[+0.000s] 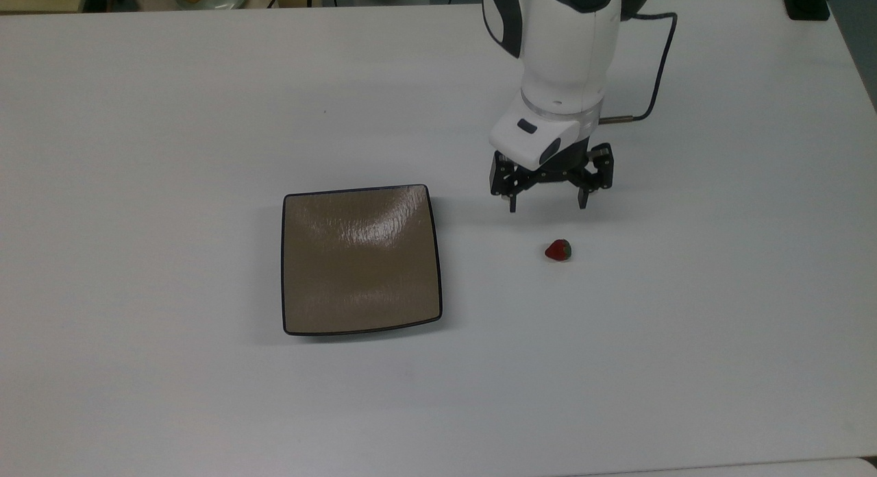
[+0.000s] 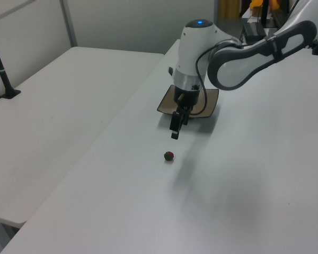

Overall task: Strawberries on a ceramic plate
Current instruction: 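Move the open gripper over the red strawberry, then lower the gripper onto the strawberry and close it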

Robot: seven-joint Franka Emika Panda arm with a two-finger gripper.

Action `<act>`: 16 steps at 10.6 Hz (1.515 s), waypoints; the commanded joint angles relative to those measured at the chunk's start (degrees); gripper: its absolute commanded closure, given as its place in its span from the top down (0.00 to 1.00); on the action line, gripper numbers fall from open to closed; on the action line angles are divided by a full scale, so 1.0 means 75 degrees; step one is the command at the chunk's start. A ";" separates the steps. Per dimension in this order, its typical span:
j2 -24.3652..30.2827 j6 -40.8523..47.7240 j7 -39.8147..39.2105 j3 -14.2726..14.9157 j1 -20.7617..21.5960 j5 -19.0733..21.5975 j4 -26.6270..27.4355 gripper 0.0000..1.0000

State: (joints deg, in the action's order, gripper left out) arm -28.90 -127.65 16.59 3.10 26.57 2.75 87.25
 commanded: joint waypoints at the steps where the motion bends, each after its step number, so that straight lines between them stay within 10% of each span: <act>1: -0.0445 -0.0942 0.0179 -0.0002 0.0079 -0.0202 -0.0090 1.00; 10: -0.1220 -0.2092 0.0156 -0.0237 0.0079 -0.0612 -0.0055 0.99; 16: -0.1244 -0.2129 0.0132 -0.0237 0.0079 -0.0706 -0.0055 0.12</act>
State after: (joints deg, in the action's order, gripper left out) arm -38.16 -142.72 16.59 1.24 26.81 -1.40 87.12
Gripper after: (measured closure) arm 0.524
